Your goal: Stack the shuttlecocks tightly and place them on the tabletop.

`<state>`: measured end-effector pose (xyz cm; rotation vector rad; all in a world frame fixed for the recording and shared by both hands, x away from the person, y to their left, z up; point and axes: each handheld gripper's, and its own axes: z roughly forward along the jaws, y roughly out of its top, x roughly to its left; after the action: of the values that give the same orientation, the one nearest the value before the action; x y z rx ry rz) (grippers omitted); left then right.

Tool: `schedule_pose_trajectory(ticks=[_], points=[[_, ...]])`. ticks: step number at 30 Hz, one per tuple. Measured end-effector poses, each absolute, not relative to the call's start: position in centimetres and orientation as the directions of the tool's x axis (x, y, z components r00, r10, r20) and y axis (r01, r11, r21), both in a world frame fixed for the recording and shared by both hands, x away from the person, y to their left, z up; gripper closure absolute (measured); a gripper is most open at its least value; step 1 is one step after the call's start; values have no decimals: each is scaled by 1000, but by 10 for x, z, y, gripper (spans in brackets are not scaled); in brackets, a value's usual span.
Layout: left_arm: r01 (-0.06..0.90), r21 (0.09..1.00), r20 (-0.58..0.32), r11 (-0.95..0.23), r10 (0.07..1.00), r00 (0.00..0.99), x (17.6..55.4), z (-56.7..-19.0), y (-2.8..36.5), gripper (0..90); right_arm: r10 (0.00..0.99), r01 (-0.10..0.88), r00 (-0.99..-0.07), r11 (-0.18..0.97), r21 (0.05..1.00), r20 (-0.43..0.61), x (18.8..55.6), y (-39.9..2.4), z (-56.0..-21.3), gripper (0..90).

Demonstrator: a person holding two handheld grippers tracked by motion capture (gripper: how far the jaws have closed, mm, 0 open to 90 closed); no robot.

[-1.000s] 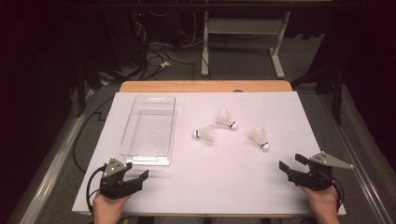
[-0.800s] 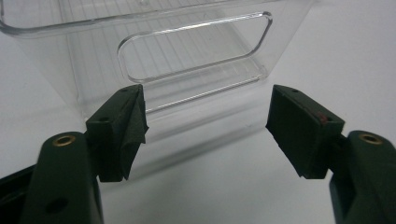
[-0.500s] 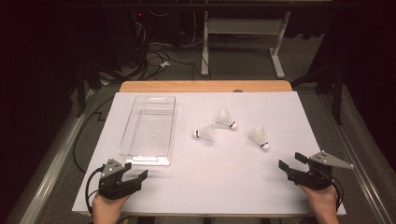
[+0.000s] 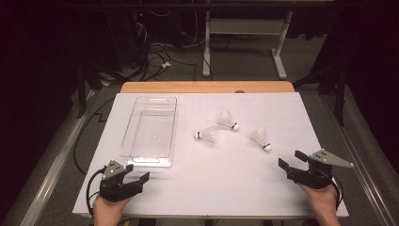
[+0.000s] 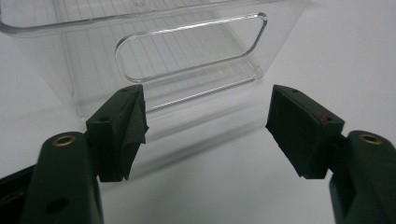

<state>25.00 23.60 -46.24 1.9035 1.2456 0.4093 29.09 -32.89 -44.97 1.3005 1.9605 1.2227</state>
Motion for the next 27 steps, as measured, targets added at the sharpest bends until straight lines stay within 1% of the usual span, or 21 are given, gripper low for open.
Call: schedule_pose_trajectory(ticks=[10, 19, 27], points=[[614, 767, -151, -188, 876, 457, 250, -463, 235, 296, 888, 462, -453, 165, 871, 72, 302, -318, -445, 247], [614, 766, -152, -189, 875, 459, 249, -463, 234, 296, 882, 454, -468, 187, 871, 55, 316, -305, -439, 279], [613, 768, -154, -187, 875, 460, 249, -463, 233, 296, 884, 472, -463, 181, 863, 68, 327, -300, -438, 305]])
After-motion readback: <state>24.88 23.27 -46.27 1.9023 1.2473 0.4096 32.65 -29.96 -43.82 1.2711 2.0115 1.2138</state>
